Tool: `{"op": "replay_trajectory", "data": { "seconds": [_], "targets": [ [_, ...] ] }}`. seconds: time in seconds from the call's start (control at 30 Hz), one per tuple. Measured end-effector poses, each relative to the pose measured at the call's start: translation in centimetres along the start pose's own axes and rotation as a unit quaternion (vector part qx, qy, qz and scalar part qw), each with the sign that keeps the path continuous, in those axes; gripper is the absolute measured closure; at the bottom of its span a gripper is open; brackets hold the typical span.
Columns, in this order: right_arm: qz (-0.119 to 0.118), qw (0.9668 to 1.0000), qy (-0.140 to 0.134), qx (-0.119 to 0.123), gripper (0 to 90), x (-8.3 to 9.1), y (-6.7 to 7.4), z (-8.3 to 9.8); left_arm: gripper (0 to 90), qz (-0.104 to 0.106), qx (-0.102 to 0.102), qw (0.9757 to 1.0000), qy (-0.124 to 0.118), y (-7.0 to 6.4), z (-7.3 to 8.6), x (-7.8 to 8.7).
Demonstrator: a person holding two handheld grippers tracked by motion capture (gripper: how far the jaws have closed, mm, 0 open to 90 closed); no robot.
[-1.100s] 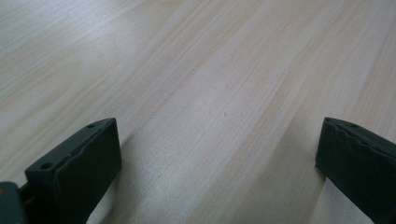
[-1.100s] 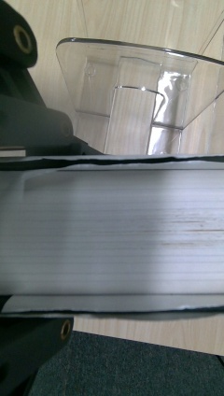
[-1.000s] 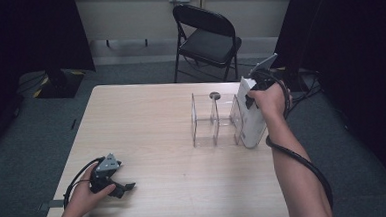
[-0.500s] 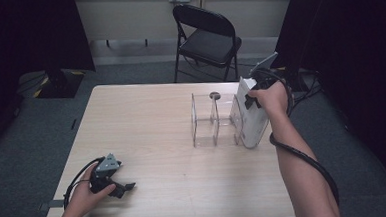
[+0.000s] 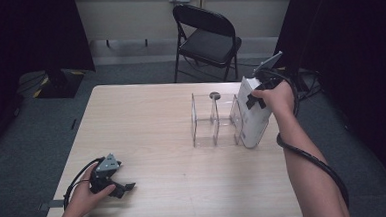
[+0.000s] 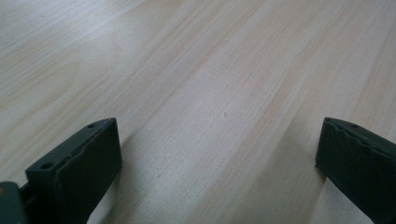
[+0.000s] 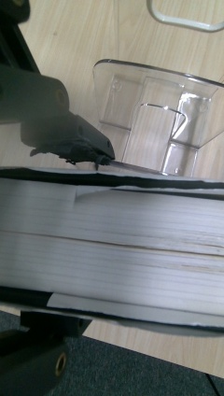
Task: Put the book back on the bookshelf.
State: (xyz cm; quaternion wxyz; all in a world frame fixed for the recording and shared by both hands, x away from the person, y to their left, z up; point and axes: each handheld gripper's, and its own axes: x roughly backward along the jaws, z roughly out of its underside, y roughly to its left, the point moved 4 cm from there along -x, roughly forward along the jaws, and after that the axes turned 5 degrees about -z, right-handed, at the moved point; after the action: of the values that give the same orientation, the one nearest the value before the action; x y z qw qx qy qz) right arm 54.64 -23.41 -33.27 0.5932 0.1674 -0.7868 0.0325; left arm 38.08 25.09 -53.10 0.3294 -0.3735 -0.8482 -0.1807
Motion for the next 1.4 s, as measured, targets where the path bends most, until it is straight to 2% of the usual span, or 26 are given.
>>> {"op": "replay_trajectory", "data": {
  "seconds": [0.53,0.8,1.03,1.23,1.4],
  "targets": [
    [-0.012,0.9998,-0.016,0.007,27.2,0.9,0.0,0.9,0.0,0.004,0.002,1.0000,0.000,0.0,-0.1,-0.1],
    [-0.016,0.9998,-0.009,0.011,24.5,0.9,0.1,1.2,0.0,0.003,0.003,1.0000,-0.001,-0.1,-0.1,-0.1],
    [-0.007,0.9998,-0.005,0.019,23.5,1.1,-0.1,1.5,0.0,0.004,0.004,1.0000,-0.001,-0.1,-0.1,-0.1],
    [-0.014,0.9996,-0.008,0.021,22.2,1.3,-0.3,1.8,0.0,0.004,0.000,1.0000,0.001,0.0,-0.1,-0.1],
    [-0.008,0.9995,0.001,0.030,21.2,1.4,-0.4,2.2,0.0,0.004,0.000,1.0000,0.001,0.0,-0.1,-0.1]
  ]
}}
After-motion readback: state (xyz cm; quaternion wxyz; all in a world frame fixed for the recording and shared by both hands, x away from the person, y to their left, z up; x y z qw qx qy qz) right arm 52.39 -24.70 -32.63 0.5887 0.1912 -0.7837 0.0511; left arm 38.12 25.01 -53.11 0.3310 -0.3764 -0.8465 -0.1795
